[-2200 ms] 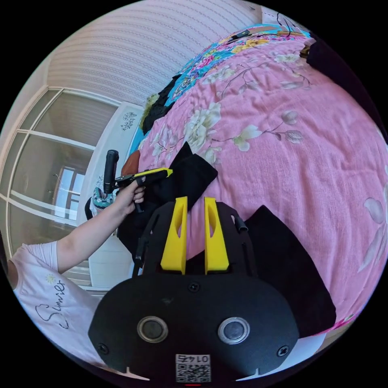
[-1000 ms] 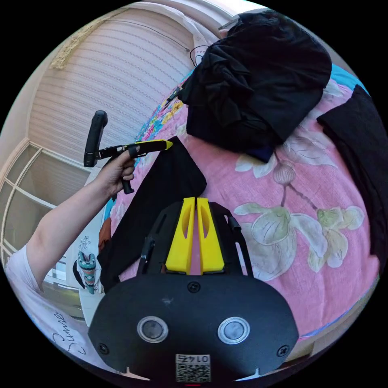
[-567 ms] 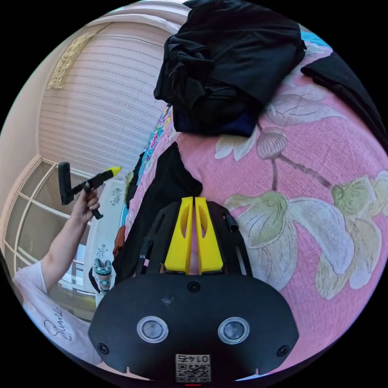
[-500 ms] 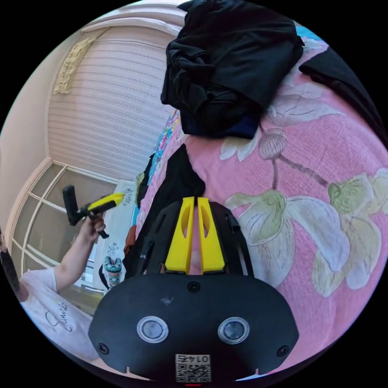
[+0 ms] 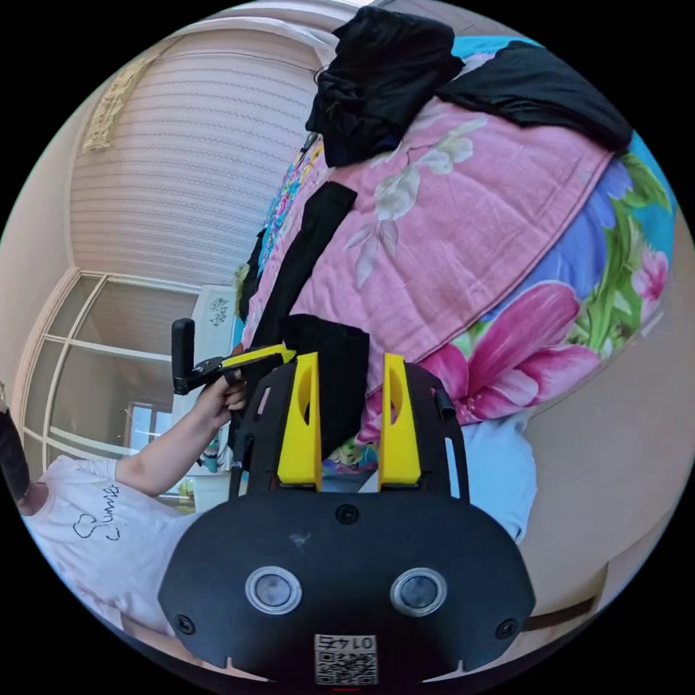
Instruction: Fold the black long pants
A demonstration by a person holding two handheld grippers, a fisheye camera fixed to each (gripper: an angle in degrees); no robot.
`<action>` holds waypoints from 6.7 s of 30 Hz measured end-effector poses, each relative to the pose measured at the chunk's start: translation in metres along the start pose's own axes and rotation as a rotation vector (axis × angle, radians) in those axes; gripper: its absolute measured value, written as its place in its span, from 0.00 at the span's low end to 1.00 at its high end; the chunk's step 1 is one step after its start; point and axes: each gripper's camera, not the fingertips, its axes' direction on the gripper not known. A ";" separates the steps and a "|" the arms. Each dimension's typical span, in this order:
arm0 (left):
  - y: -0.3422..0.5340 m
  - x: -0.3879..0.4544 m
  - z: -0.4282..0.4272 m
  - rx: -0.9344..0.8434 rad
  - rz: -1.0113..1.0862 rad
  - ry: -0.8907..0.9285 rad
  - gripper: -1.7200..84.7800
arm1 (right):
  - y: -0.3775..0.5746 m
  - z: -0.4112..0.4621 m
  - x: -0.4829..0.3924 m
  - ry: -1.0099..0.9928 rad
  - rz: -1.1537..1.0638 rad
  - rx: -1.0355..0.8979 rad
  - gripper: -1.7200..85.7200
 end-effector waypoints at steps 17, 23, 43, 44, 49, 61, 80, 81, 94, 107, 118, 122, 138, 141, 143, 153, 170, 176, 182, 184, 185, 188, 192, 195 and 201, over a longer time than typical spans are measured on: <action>-0.050 0.090 0.000 -0.087 0.374 -0.106 0.01 | 0.027 -0.083 0.046 -0.002 0.085 0.215 0.02; -0.008 0.072 0.009 -0.125 0.338 -0.059 0.04 | 0.019 -0.069 0.056 0.068 0.171 0.116 0.02; 0.728 -0.166 -0.167 0.267 -0.983 -0.120 0.12 | 0.008 -0.069 -0.056 0.162 0.003 0.261 0.08; 0.777 -0.178 -0.165 0.372 -1.140 -0.042 0.12 | -0.007 -0.053 -0.066 0.154 -0.010 0.209 0.10; 0.924 -0.211 -0.151 0.624 -1.517 0.096 0.15 | -0.062 0.007 -0.099 0.293 -0.009 0.050 0.17; 1.077 -0.275 -0.122 0.669 -1.633 0.188 0.02 | -0.106 0.022 -0.137 0.365 0.015 -0.026 0.03; 1.218 -0.313 -0.220 0.835 -1.242 0.094 0.01 | -0.077 -0.100 -0.209 -0.193 -0.394 0.227 0.02; 1.224 -0.313 -0.220 0.848 -1.235 0.111 0.01 | -0.074 -0.102 -0.201 -0.180 -0.379 0.222 0.02; 1.323 -0.299 -0.138 0.700 -1.364 0.322 0.01 | 0.022 -0.108 -0.009 0.057 0.223 0.134 0.02; 1.339 -0.319 -0.135 0.602 -1.319 0.310 0.01 | 0.045 -0.122 0.013 0.116 0.342 0.126 0.02; 1.366 -0.323 -0.151 0.718 -1.438 0.250 0.02 | 0.033 -0.117 -0.001 0.111 0.345 0.138 0.02; 1.371 -0.335 -0.176 0.834 -1.491 0.113 0.09 | 0.026 -0.117 -0.012 0.116 0.333 0.133 0.02; 1.377 -0.366 -0.207 0.821 -1.518 0.130 0.01 | -0.016 -0.117 -0.080 0.197 0.178 0.089 0.02; 1.373 -0.366 -0.209 0.826 -1.510 0.139 0.01 | -0.033 -0.108 -0.097 0.205 0.137 0.075 0.02; 1.367 -0.371 -0.216 0.841 -1.523 0.148 0.01 | -0.054 -0.102 -0.119 0.193 0.070 0.084 0.02; 1.280 -0.426 -0.302 0.973 -1.324 0.028 0.01 | -0.201 -0.043 -0.233 0.255 -0.235 0.020 0.02; 1.182 -0.499 -0.310 0.872 -1.361 -0.081 0.12 | -0.253 0.078 -0.164 0.205 -0.022 -0.053 0.10; 1.200 -0.471 -0.247 0.821 -1.445 0.023 0.14 | -0.191 0.069 -0.100 0.060 0.204 0.172 0.12; 1.202 -0.484 -0.216 0.929 -1.534 0.162 0.17 | -0.198 0.083 -0.095 0.060 0.219 0.239 0.13; 1.202 -0.489 -0.213 0.947 -1.552 0.174 0.18 | -0.202 0.087 -0.092 0.072 0.234 0.252 0.13; 1.202 -0.490 -0.212 0.957 -1.558 0.179 0.18 | -0.202 0.088 -0.089 0.066 0.254 0.264 0.12; 1.210 -0.482 -0.213 0.988 -1.542 0.167 0.17 | -0.194 0.087 -0.079 0.006 0.291 0.319 0.11; 1.227 -0.458 -0.208 1.050 -1.534 0.200 0.17 | -0.174 0.084 -0.073 0.005 0.293 0.354 0.10; 1.232 -0.455 -0.199 1.036 -1.570 0.215 0.19 | -0.155 0.091 -0.080 0.105 0.209 0.364 0.09; 1.213 -0.472 -0.201 1.025 -1.584 0.206 0.19 | -0.165 0.100 -0.065 -0.039 0.239 0.409 0.10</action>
